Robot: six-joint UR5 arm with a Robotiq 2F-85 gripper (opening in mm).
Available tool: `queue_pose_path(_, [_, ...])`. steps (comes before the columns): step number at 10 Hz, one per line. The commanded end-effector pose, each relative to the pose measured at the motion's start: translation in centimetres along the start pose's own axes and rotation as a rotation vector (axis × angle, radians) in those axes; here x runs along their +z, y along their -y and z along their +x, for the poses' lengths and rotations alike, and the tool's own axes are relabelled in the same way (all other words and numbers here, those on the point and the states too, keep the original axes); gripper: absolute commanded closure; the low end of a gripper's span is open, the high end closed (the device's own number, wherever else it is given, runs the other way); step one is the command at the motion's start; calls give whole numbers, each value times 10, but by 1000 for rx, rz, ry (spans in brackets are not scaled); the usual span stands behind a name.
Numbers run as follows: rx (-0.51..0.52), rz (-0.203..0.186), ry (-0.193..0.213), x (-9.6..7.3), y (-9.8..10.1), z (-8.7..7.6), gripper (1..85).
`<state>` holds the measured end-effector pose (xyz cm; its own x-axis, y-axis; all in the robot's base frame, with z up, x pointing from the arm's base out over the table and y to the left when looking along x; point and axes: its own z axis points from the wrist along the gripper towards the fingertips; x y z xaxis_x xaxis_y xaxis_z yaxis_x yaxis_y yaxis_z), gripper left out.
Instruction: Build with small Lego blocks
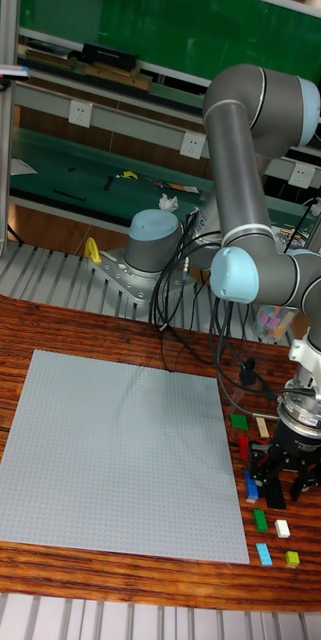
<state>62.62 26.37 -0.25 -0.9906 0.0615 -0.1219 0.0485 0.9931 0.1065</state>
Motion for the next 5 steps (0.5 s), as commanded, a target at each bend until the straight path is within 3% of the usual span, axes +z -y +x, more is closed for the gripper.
queue_pose_path(1, [7, -6, 1, -1, 0, -1, 380])
queue_pose_path(5, [2, -14, 0, -3, 0, -2, 380])
